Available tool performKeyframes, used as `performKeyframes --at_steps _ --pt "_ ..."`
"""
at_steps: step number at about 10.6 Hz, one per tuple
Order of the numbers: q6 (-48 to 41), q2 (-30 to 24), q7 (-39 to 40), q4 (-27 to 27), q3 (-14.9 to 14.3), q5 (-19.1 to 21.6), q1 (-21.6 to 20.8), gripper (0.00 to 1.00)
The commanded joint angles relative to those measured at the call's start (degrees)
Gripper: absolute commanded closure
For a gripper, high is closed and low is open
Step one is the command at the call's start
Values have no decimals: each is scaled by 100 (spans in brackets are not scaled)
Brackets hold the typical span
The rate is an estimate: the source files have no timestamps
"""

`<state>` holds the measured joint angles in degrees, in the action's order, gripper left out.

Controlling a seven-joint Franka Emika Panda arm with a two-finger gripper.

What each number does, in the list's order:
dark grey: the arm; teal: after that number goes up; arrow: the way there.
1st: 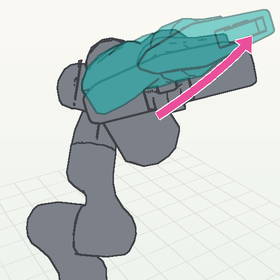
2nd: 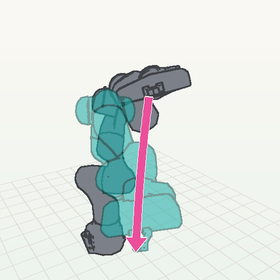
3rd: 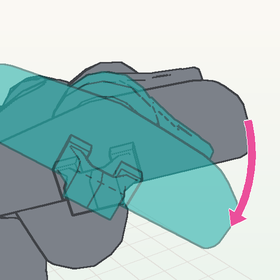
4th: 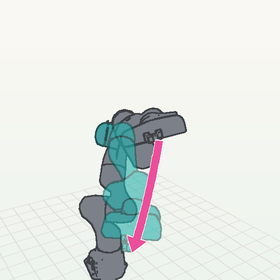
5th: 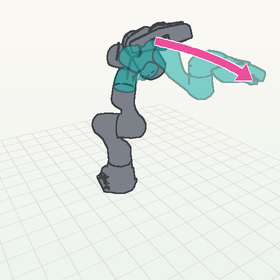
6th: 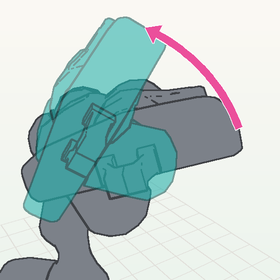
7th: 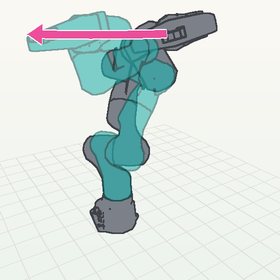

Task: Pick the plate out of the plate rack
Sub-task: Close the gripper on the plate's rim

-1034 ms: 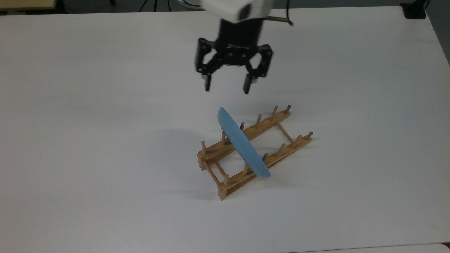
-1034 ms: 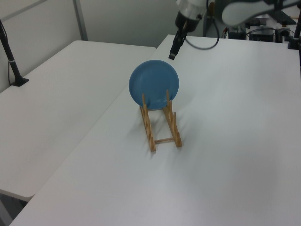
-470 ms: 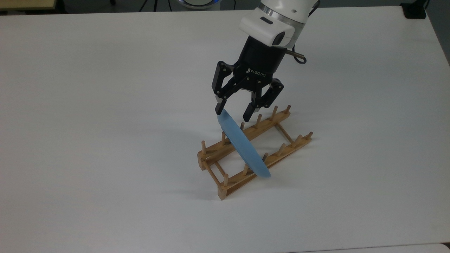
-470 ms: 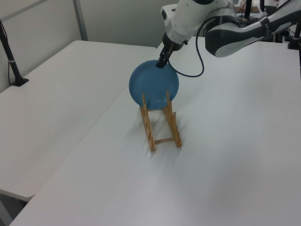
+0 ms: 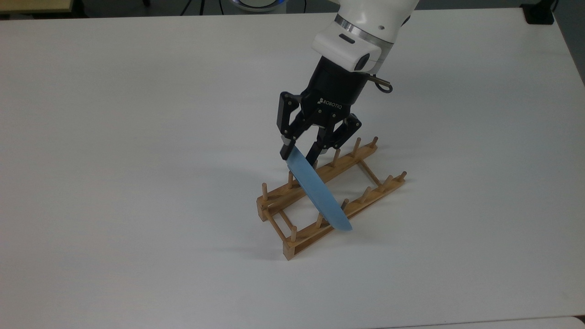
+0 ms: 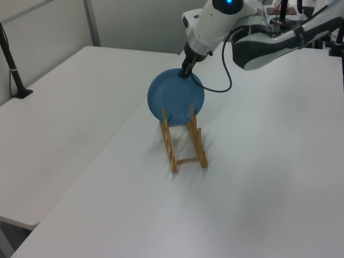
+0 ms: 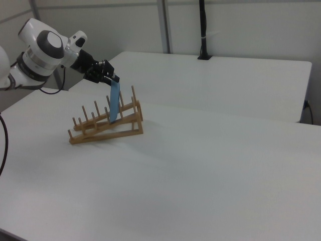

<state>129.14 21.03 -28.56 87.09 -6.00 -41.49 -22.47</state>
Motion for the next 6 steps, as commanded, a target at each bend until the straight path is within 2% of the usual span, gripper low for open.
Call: performKeyframes --at_steps 1,6 --pt "208 33 -106 -25 -50 -149 23 75" --pt "208 -2 -89 -34 -41 -166 32 84"
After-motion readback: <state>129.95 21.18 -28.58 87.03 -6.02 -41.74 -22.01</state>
